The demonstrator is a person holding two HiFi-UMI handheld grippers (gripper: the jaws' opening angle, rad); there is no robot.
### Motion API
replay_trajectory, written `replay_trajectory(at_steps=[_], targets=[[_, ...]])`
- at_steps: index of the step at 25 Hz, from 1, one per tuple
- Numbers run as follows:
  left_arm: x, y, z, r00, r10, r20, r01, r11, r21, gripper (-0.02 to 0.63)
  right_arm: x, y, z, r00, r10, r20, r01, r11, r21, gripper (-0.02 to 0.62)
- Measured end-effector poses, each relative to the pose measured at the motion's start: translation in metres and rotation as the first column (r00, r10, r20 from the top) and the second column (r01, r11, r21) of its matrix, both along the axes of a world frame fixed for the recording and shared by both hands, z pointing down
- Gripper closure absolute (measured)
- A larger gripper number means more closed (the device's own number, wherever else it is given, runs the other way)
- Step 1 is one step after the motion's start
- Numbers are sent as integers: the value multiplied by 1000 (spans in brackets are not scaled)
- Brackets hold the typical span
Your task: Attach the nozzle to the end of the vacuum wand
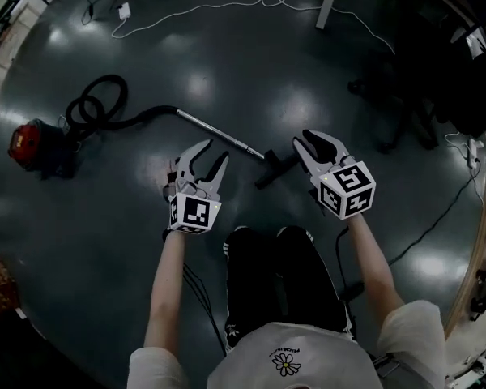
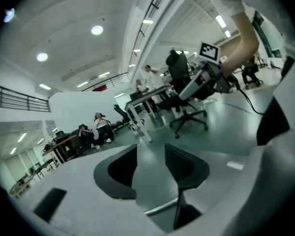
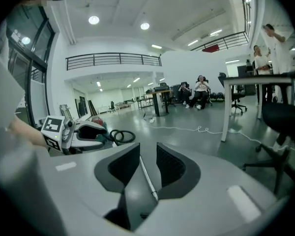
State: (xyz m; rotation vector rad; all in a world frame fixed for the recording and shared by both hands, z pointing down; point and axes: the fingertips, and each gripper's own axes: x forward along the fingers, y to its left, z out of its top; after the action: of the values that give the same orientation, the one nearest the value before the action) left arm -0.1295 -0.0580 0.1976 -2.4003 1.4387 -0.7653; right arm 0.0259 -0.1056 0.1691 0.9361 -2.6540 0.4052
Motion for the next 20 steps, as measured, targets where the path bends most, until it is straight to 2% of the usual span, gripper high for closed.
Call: replay_trajectory(at_steps=[2,4,6,9,12,13,16,17,19,20], targets=[[4,-29,123,988,106,116,-100,993,-55,404,-6,-24,110,1000,-12,-21,12,999,-30,499],[8,-54,233,947,213,239,-192,975,-108,349,-11,-42,208,998,-48,-39,45,997,-61,479],[11,-77,323,889,297,347,-258,954,-155,332,-11,-55,289,993,-100,-56,94,990,-101,471],[19,-98,422,786,405,467,-328,914,-240,300,-5,-61,379,981,-178,-84,160,970,-183,443],[26,-107,484,690,487,535,-362,873,-327,287,-4,-61,436,964,-252,-85,219,933,-287,433],[30,-109,499,672,504,542,-367,863,-347,284,-6,-61,448,958,-270,-95,231,925,-302,431],[45,-109,533,649,545,531,-382,837,-391,284,-15,-59,467,948,-291,-127,243,923,-300,436],[50,-107,542,626,565,537,-392,823,-411,285,-17,-58,470,946,-296,-129,247,921,-302,437],[58,-100,558,551,616,563,-415,787,-456,313,-21,-55,476,940,-311,-137,258,915,-310,439],[60,-98,562,514,641,570,-428,768,-477,355,-22,-53,480,937,-319,-145,262,913,-313,440]])
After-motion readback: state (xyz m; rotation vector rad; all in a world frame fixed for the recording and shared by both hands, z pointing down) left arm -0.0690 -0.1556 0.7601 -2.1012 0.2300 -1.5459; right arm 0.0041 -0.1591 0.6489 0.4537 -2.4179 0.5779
